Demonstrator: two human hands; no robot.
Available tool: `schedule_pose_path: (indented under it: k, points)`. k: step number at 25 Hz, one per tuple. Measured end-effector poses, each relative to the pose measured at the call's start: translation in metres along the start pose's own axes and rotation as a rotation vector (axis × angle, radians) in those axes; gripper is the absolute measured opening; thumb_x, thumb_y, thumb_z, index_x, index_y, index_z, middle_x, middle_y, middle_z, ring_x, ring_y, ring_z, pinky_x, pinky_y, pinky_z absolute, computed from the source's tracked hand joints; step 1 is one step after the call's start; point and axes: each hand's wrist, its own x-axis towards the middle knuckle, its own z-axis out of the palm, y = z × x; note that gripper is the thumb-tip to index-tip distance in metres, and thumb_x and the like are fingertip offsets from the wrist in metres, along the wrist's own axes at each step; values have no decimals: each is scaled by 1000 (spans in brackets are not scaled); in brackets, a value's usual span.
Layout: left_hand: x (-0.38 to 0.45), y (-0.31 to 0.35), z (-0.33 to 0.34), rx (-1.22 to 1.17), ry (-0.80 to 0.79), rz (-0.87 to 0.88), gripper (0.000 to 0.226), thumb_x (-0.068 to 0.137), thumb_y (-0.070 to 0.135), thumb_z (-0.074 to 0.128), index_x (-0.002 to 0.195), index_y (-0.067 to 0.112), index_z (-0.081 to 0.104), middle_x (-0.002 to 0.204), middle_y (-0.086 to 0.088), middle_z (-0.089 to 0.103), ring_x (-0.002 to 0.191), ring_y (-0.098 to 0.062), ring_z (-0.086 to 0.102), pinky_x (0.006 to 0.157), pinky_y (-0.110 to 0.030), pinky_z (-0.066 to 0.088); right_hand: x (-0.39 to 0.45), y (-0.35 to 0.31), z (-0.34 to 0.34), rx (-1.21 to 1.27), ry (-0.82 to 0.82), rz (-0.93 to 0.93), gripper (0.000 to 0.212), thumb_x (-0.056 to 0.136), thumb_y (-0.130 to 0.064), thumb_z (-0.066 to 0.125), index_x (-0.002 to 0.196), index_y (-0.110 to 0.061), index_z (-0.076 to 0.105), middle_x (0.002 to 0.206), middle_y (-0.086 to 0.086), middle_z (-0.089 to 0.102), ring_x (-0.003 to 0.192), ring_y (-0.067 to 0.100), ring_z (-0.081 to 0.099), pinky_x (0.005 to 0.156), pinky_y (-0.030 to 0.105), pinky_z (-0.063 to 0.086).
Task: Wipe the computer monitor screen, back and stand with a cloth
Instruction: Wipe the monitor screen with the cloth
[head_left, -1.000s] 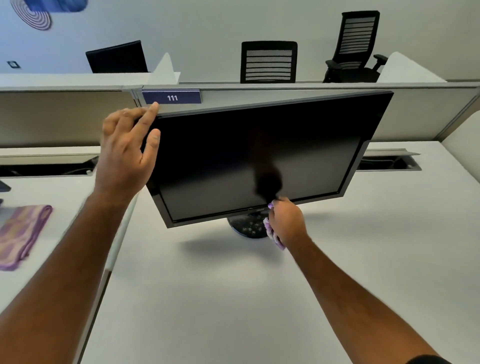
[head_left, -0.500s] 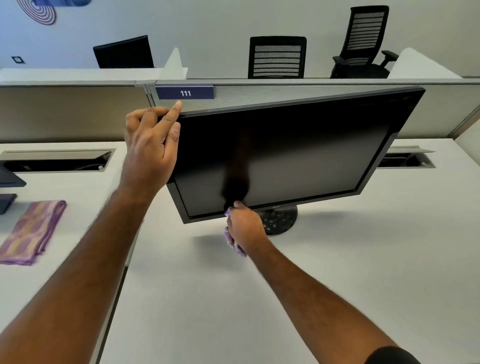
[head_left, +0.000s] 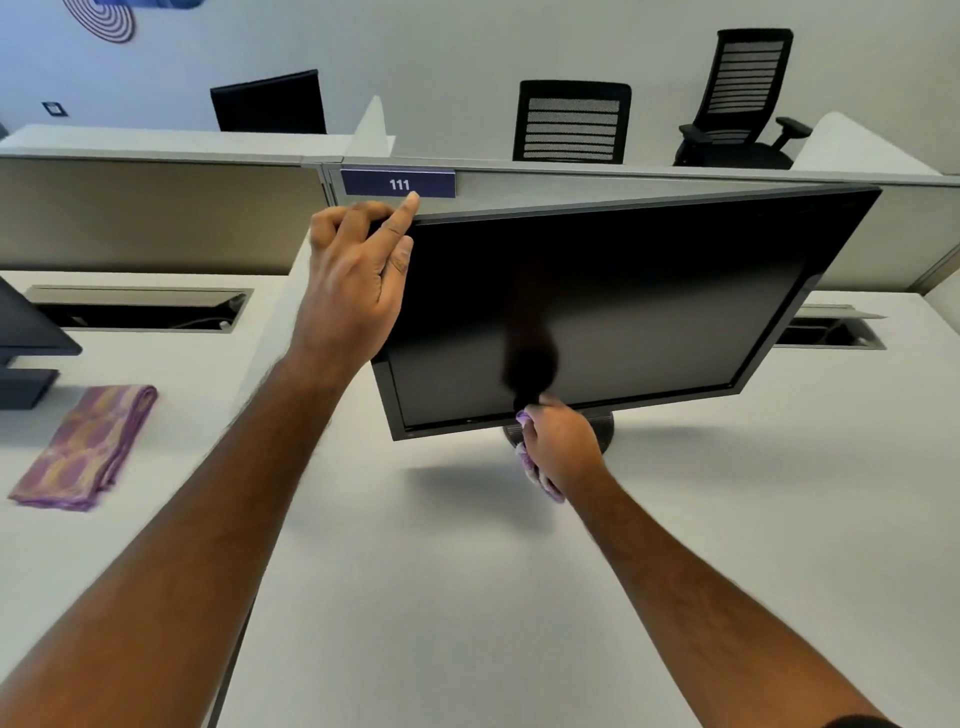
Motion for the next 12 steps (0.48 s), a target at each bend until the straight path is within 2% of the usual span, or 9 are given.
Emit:
schedule_pose_path:
  k: [2, 3, 4, 6, 8, 10, 12]
  points:
    - [1, 1, 1, -6, -8, 2, 47, 113, 34, 39, 157, 19, 47, 139, 0, 54, 127, -28, 38, 108, -23, 30, 2, -19, 15, 24, -28, 8, 16, 108, -14, 43, 100, -13, 56, 72, -10, 55, 52, -15, 55, 45, 4, 38]
    - [1, 0, 0, -3, -6, 5, 48, 113, 34, 38, 157, 18, 47, 139, -1, 55, 126, -29, 39, 107, -25, 32, 5, -26, 24, -8, -36, -18, 16, 108, -13, 43, 105, -11, 58, 76, -9, 50, 60, -20, 52, 50, 2, 38]
    - [1, -1, 0, 1, -5, 8, 48, 113, 34, 38, 157, 17, 47, 139, -1, 56, 126, -30, 40, 107, -28, 34, 5, -39, 27, 22, -50, -17, 20, 107, -11, 41, 111, -5, 60, 82, -5, 48, 70, -19, 52, 57, -2, 37]
    - [0, -3, 0, 12, -1, 10, 48, 113, 32, 38, 157, 15, 47, 139, -1, 58, 124, -30, 40, 105, -29, 35, 5, -59, 36, 117, -51, -41, 25, 106, -8, 41, 117, 4, 60, 101, 11, 57, 82, 7, 58, 61, -4, 34]
    - [0, -3, 0, 18, 4, 15, 47, 113, 31, 39, 156, 13, 48, 140, -2, 60, 122, -31, 42, 101, -26, 33, 5, -74, 46, 142, -85, -72, 26, 106, -10, 42, 117, 4, 62, 117, 18, 60, 97, 29, 60, 55, 2, 36]
    - [0, -1, 0, 26, 4, 15, 48, 112, 29, 39, 155, 12, 48, 141, -3, 61, 120, -30, 43, 97, -22, 31, 5, -87, 53, 157, -84, -84, 26, 105, -12, 43, 116, 0, 63, 116, 15, 60, 101, 33, 60, 53, 8, 34]
    - [2, -3, 0, 21, -6, 10, 48, 112, 29, 39, 155, 11, 48, 143, -3, 61, 121, -29, 43, 96, -22, 33, 9, -99, 55, 117, -96, -105, 23, 105, -11, 44, 115, -2, 63, 100, 9, 57, 88, 28, 62, 54, 14, 33]
